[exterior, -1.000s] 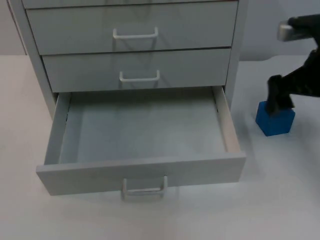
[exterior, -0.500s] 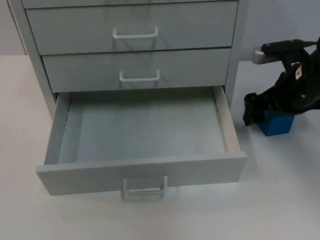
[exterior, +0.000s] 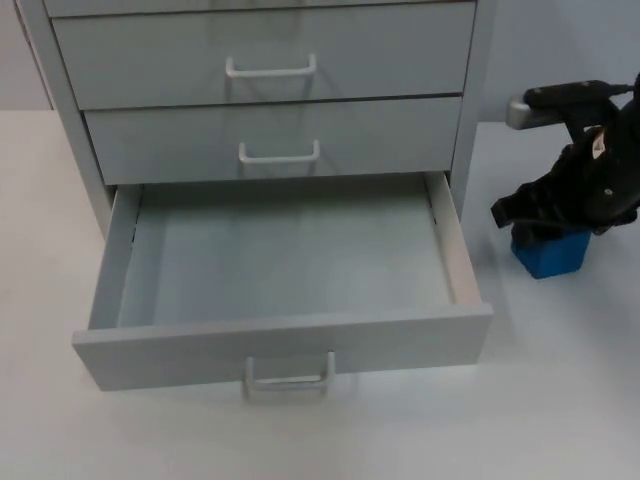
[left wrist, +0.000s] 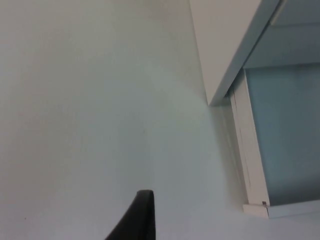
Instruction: Open the drawer with the left hand, place the block into the drawer with the right hand, then close the drawer with the left hand.
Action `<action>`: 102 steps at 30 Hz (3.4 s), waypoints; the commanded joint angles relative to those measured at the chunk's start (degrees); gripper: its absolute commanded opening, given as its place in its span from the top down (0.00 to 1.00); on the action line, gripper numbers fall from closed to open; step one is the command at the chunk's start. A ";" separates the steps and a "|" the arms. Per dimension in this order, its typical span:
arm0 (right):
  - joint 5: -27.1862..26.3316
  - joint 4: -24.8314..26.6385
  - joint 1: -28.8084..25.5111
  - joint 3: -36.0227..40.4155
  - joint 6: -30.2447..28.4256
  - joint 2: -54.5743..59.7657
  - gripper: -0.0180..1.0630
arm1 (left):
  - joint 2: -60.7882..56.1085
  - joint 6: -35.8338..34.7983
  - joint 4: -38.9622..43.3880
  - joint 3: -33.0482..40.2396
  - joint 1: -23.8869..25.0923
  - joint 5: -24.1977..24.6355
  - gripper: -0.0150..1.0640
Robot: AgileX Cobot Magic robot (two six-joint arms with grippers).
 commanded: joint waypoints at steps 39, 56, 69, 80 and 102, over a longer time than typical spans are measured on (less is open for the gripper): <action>7.88 -16.73 19.81 16.72 31.18 -31.67 0.98 | -0.42 0.21 -2.14 0.35 0.18 -0.85 0.01; 7.42 -51.80 32.85 3.52 72.37 -10.71 0.98 | -0.42 0.21 -1.87 0.35 0.18 -0.23 0.01; 6.11 -76.95 32.85 2.41 102.20 1.09 0.98 | -0.42 0.21 -2.17 0.35 0.18 -0.24 0.01; 7.92 -81.74 32.85 2.41 108.71 4.33 0.67 | -0.42 0.21 -2.38 0.35 0.18 -0.24 0.01; 7.28 -51.42 34.42 2.17 75.04 -14.26 0.34 | -0.42 0.21 -2.52 0.35 0.18 -0.24 0.01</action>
